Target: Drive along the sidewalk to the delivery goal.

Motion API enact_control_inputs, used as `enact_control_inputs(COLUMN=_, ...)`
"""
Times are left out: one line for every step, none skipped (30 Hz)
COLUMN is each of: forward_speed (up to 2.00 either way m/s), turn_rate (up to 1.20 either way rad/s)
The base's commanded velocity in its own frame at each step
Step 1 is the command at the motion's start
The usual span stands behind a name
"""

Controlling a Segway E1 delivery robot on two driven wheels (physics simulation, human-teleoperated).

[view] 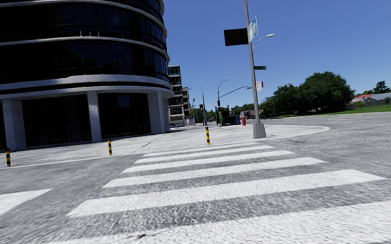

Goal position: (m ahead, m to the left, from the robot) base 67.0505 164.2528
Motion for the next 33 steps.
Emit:
enact_control_inputs(forward_speed=2.00, turn_rate=0.00)
enact_control_inputs(forward_speed=2.00, turn_rate=0.00)
enact_control_inputs(forward_speed=2.00, turn_rate=0.07)
enact_control_inputs(forward_speed=2.00, turn_rate=0.07)
enact_control_inputs(forward_speed=2.00, turn_rate=0.21)
enact_control_inputs(forward_speed=2.00, turn_rate=0.28)
enact_control_inputs(forward_speed=2.00, turn_rate=0.29)
enact_control_inputs(forward_speed=2.00, turn_rate=0.29)
enact_control_inputs(forward_speed=2.00, turn_rate=0.29)
enact_control_inputs(forward_speed=2.00, turn_rate=0.30)
enact_control_inputs(forward_speed=2.00, turn_rate=0.30)
enact_control_inputs(forward_speed=2.00, turn_rate=0.27)
enact_control_inputs(forward_speed=2.00, turn_rate=0.27)
enact_control_inputs(forward_speed=2.00, turn_rate=0.17)
enact_control_inputs(forward_speed=2.00, turn_rate=0.13)
enact_control_inputs(forward_speed=2.00, turn_rate=0.13)
enact_control_inputs(forward_speed=2.00, turn_rate=0.01)
enact_control_inputs(forward_speed=2.00, turn_rate=0.00)
enact_control_inputs(forward_speed=2.00, turn_rate=0.00)
enact_control_inputs(forward_speed=2.00, turn_rate=0.00)
enact_control_inputs(forward_speed=2.00, turn_rate=0.00)
enact_control_inputs(forward_speed=2.00, turn_rate=0.00)
enact_control_inputs(forward_speed=2.00, turn_rate=0.00)
enact_control_inputs(forward_speed=2.00, turn_rate=0.00)
enact_control_inputs(forward_speed=2.00, turn_rate=0.00)
enact_control_inputs(forward_speed=2.00, turn_rate=0.00)
enact_control_inputs(forward_speed=2.00, turn_rate=0.00)
enact_control_inputs(forward_speed=2.00, turn_rate=0.00)
enact_control_inputs(forward_speed=2.00, turn_rate=0.00)
enact_control_inputs(forward_speed=2.00, turn_rate=0.14)
enact_control_inputs(forward_speed=2.00, turn_rate=0.32)
enact_control_inputs(forward_speed=2.00, turn_rate=0.32)
enact_control_inputs(forward_speed=2.00, turn_rate=0.38)
